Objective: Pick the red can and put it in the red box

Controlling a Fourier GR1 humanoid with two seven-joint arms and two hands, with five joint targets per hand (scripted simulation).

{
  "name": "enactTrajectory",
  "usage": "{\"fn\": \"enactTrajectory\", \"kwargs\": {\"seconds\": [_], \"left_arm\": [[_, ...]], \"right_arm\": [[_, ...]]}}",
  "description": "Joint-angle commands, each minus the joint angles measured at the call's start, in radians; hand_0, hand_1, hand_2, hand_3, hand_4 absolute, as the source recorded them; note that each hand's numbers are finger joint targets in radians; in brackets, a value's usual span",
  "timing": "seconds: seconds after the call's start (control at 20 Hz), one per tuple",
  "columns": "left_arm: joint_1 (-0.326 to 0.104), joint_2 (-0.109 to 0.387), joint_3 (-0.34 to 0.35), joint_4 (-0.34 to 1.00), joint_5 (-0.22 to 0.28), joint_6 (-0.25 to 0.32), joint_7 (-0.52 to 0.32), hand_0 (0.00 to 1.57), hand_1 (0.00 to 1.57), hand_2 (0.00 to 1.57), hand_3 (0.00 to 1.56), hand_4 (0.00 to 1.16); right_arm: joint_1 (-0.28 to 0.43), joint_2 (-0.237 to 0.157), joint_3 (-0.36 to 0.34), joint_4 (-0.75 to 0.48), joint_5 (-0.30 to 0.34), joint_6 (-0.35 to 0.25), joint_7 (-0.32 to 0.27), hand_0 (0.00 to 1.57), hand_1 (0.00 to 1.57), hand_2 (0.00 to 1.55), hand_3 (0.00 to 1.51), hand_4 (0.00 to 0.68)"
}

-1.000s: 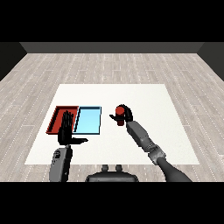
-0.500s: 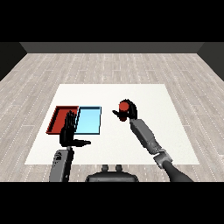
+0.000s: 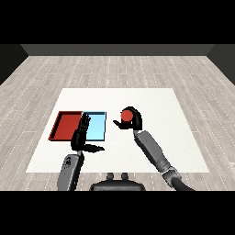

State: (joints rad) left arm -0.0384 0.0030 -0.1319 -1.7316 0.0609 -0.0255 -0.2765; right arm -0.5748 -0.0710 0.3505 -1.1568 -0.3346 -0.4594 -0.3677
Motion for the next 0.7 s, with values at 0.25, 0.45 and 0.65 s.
{"fn": "enactTrajectory", "kwargs": {"seconds": [0.25, 0.45, 0.65], "left_arm": [[-0.096, -0.003, -0.142, -0.021, -0.060, 0.118, 0.180, 0.00, 0.00, 0.00, 0.00, 0.00], [-0.115, -0.003, -0.191, 0.159, -0.048, 0.176, 0.071, 0.00, 0.00, 0.00, 0.00, 0.00], [-0.178, -0.003, -0.197, 0.220, -0.022, 0.179, 0.071, 0.00, 0.00, 0.00, 0.00, 0.00]], "right_arm": [[0.178, -0.021, 0.052, -0.336, 0.101, -0.023, 0.081, 1.43, 1.43, 1.41, 1.39, 0.629], [0.166, 0.025, 0.038, -0.326, 0.168, -0.033, 0.083, 1.44, 1.44, 1.43, 1.40, 0.632], [0.225, 0.042, 0.014, -0.313, 0.159, 0.068, 0.001, 1.44, 1.44, 1.43, 1.40, 0.616]]}}
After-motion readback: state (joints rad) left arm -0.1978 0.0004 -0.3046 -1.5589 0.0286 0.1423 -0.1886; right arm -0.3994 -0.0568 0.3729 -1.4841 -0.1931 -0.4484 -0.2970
